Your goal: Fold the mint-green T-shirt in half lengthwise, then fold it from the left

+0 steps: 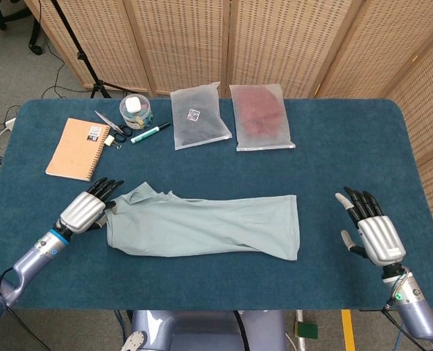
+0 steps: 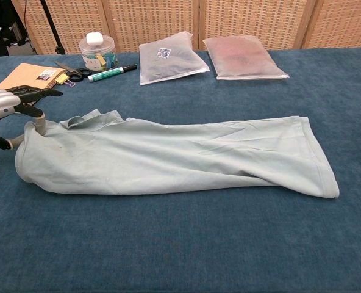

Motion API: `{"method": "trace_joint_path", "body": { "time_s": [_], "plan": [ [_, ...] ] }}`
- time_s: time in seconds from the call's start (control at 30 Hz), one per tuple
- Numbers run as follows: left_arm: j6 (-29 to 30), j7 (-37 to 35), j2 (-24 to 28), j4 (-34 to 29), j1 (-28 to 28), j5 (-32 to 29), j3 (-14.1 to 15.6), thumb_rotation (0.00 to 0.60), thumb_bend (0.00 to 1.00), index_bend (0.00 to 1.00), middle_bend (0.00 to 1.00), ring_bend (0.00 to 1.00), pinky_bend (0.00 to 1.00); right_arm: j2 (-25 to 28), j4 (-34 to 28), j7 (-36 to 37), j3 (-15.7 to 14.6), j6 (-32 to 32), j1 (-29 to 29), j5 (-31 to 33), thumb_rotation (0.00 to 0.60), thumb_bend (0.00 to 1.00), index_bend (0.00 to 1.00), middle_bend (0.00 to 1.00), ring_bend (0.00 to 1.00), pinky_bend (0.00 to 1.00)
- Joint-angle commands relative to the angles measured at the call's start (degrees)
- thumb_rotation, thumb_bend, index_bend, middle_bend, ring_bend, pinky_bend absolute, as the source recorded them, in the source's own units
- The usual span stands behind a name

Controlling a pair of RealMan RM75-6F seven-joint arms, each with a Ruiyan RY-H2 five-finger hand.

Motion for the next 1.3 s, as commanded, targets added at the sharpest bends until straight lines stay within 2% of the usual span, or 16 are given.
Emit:
{"method": "trace_joint_path", "body": {
  "time_s": [0.03, 0.3, 0.63, 0.93, 0.97, 1.03, 1.1, 1.13, 1.2, 1.3],
  "plan": [
    [0.44, 0.23, 1.17, -0.17, 0.62, -0.14, 0.07, 0.600, 0.55, 0.84, 0.00, 0.00, 0.00, 0.01, 0.00, 0.02, 0.00, 0.01, 0.00, -0.02, 0.600, 0.49, 0.00, 0.00, 0.00, 0.00],
    [0.36, -0.23, 4.80, 0.41, 2.69, -1.55, -0.47, 0.600, 0.55, 0.84, 0.00, 0.00, 0.00, 0.06, -0.31, -0.20, -0.06, 0.26, -0.08, -0.30, 0.600, 0.50, 0.00, 0.00, 0.00, 0.00],
    [-1.52, -3.96, 8.94, 3.96, 6.77, -5.77, -3.05, 0.600, 0.55, 0.84, 0.00, 0.00, 0.00, -0.16, -0.37, -1.30, -0.22, 0.32, -0.11, -0.62, 0.600, 0.50, 0.00, 0.00, 0.00, 0.00],
    [-4.83, -6.92, 10.08, 8.20, 9.30, -8.01, -4.47, 0.600, 0.55, 0.84, 0.00, 0.00, 0.00, -0.61, -0.15, -2.35, -0.21, -0.18, 0.07, -0.44, 0.600, 0.49, 0.00, 0.00, 0.00, 0.00],
    [-4.73, -7.01, 10.08, 8.40, 9.41, -8.04, -4.52, 0.600, 0.55, 0.84, 0.00, 0.00, 0.00, -0.65, -0.13, -2.47, -0.20, -0.24, 0.08, -0.38, 0.600, 0.46, 0.00, 0.00, 0.00, 0.00],
    [-3.86, -7.40, 9.98, 8.73, 9.52, -7.97, -4.66, 0.600, 0.55, 0.84, 0.00, 0.00, 0.00, -0.67, -0.15, -2.79, -0.20, -0.46, 0.11, -0.24, 0.600, 0.33, 0.00, 0.00, 0.00, 0.00],
    [-0.54, -6.85, 9.85, 8.64, 9.30, -7.58, -4.82, 0.600, 0.55, 0.84, 0.00, 0.00, 0.00, -0.40, -0.25, -3.19, -0.18, -0.54, 0.05, -0.06, 0.600, 0.12, 0.00, 0.00, 0.00, 0.00],
    [0.38, -6.63, 9.82, 8.54, 9.21, -7.41, -4.84, 0.600, 0.55, 0.84, 0.00, 0.00, 0.00, -0.33, -0.34, -3.26, -0.16, -0.51, 0.03, -0.03, 0.600, 0.08, 0.00, 0.00, 0.00, 0.00],
    [2.75, -5.55, 9.76, 8.25, 8.80, -6.93, -4.86, 0.600, 0.55, 0.84, 0.00, 0.00, 0.00, -0.20, -0.48, -3.33, -0.12, -0.35, -0.04, -0.04, 0.600, 0.03, 0.00, 0.00, 0.00, 0.00],
    [6.37, -3.46, 9.66, 7.23, 7.81, -6.06, -4.82, 0.600, 0.55, 0.84, 0.00, 0.00, 0.00, -0.02, -0.72, -3.30, -0.03, -0.26, -0.12, 0.12, 0.600, 0.03, 0.00, 0.00, 0.00, 0.00]
  ]
}}
